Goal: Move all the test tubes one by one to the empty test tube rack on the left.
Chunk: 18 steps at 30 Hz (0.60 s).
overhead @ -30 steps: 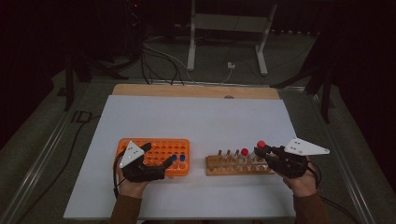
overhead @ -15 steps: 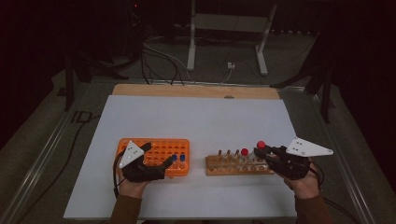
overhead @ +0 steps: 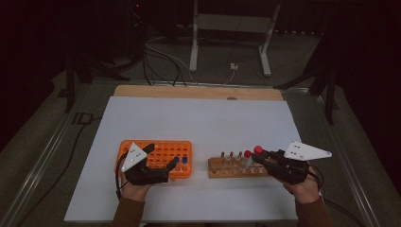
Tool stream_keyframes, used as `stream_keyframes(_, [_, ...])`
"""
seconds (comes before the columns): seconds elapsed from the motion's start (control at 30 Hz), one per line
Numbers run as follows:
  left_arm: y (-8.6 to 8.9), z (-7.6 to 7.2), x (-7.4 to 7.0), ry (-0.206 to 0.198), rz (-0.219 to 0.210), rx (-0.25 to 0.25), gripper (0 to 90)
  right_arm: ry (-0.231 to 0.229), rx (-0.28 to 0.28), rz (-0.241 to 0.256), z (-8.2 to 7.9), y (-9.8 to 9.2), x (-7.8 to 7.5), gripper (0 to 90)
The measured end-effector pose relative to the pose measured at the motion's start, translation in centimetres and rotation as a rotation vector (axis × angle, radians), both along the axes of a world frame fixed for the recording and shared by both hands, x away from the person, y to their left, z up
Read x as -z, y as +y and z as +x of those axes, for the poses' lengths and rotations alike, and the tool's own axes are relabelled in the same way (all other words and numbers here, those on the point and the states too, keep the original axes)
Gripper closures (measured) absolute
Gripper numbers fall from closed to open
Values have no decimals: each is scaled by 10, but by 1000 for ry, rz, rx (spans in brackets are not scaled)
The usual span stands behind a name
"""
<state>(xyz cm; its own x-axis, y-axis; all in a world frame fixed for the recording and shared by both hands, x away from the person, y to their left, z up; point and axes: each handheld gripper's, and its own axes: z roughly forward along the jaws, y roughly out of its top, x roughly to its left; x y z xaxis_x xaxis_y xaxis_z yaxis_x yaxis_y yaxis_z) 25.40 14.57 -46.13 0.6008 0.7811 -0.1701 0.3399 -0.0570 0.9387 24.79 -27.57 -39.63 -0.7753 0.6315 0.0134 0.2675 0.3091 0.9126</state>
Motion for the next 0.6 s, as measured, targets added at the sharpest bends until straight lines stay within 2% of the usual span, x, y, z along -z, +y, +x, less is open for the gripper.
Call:
stream_keyframes(0.3, [-12, -5, -9, -41, 10, 27, 23, 14, -42, 1, -1, 16, 4, 743])
stream_keyframes(0.6, [-31, -11, -17, -80, 26, 78, 26, 30, -70, -1, -1, 30, 7, 743])
